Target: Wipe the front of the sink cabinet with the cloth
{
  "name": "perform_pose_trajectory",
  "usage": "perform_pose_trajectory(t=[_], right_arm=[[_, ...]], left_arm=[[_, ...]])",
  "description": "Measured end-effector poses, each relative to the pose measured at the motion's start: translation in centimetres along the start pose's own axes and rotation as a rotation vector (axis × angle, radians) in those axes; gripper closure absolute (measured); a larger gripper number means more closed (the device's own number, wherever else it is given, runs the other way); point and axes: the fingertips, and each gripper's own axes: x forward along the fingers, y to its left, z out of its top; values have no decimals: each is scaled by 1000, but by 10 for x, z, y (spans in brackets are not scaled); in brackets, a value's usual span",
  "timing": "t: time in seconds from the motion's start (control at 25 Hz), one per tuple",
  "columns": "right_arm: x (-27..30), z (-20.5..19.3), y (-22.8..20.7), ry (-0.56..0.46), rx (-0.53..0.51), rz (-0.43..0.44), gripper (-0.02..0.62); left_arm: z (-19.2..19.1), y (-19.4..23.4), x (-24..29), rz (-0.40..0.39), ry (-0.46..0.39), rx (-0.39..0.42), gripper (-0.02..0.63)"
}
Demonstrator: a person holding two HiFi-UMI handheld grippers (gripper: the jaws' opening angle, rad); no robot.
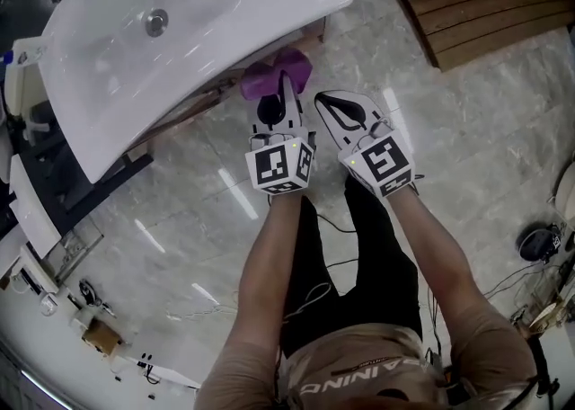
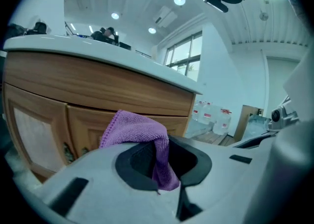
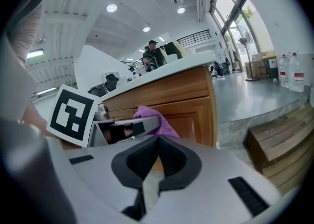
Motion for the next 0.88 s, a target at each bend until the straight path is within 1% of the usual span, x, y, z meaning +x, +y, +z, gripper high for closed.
perform_pose_trajectory(t=[0.24, 0.52, 0.68, 0.88], right_arm=[[61, -6, 103, 10, -6, 88, 584], [136, -18, 203, 17, -6, 167, 584], [171, -26, 241, 17, -7, 187, 584], [204, -40, 271, 36, -12, 200, 584]], left_arm=[[-5, 109, -70, 97, 10, 2, 569], [-25, 235, -137, 207, 34, -8, 569], [-38, 301, -161, 269, 38, -27, 569], [-59, 362, -178, 313, 61, -45, 569]])
